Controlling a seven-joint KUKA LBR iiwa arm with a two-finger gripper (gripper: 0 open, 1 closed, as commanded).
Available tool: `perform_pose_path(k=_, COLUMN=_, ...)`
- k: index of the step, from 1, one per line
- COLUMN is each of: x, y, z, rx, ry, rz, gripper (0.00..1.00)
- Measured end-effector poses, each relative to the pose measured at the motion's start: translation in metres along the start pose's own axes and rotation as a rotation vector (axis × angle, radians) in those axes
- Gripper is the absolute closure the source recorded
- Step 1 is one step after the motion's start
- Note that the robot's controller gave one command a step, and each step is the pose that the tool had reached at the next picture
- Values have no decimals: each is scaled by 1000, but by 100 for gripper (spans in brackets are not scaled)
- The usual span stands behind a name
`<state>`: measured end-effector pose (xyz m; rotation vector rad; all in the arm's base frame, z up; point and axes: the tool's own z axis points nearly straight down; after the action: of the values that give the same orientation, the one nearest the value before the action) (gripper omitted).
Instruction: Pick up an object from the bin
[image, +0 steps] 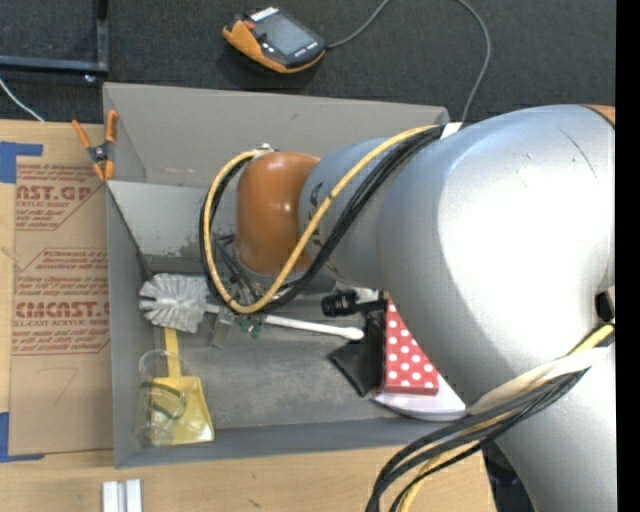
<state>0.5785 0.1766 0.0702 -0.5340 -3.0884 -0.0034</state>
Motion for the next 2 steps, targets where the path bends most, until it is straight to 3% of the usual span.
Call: perform_pose_path(k=2, x=2, y=-1, z=-12, rx=3, ry=5, rz=0, gripper=100)
